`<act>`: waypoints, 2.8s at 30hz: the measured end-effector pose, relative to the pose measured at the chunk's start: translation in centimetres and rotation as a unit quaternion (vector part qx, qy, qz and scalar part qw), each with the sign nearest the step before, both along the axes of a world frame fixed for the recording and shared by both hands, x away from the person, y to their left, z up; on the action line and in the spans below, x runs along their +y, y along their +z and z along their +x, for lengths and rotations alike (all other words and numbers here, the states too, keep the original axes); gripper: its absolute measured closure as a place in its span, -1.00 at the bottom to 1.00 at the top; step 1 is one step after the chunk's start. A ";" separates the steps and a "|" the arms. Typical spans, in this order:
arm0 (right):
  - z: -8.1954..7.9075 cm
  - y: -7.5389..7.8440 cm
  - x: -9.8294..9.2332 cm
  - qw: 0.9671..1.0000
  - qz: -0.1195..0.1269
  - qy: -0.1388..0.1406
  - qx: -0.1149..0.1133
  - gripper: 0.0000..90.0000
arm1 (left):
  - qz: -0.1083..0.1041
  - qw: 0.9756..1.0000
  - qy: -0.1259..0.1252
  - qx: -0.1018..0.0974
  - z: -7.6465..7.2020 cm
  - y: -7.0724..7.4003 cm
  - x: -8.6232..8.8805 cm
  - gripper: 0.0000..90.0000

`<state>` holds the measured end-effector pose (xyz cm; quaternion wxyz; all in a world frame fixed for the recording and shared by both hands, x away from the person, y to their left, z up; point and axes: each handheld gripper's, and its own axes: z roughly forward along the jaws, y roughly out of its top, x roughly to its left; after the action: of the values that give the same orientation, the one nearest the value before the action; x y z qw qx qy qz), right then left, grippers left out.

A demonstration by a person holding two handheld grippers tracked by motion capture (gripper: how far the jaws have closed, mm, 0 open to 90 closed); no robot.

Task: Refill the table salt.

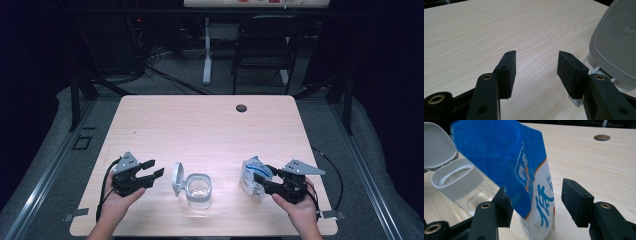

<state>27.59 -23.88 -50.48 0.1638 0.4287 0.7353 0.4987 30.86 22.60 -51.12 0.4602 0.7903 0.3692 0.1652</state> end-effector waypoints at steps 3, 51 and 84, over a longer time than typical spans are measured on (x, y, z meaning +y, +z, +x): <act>0.0 -0.3 0.1 1.000 0.004 0.000 0.003 0.00 | 0.000 1.000 0.000 0.000 0.0 0.0 0.0 0.11; 0.7 -5.3 0.9 0.998 0.009 0.011 0.058 -0.21 | 0.000 1.000 0.000 -0.003 0.0 0.1 0.0 0.11; 1.6 -7.3 1.4 0.994 0.006 0.011 0.109 -0.25 | 0.003 1.000 -0.002 -0.001 0.0 0.2 0.1 0.11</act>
<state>29.15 -22.48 -57.74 0.0747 0.4733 0.7506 0.4550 30.86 22.69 -50.93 0.4583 0.7923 0.3667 0.1664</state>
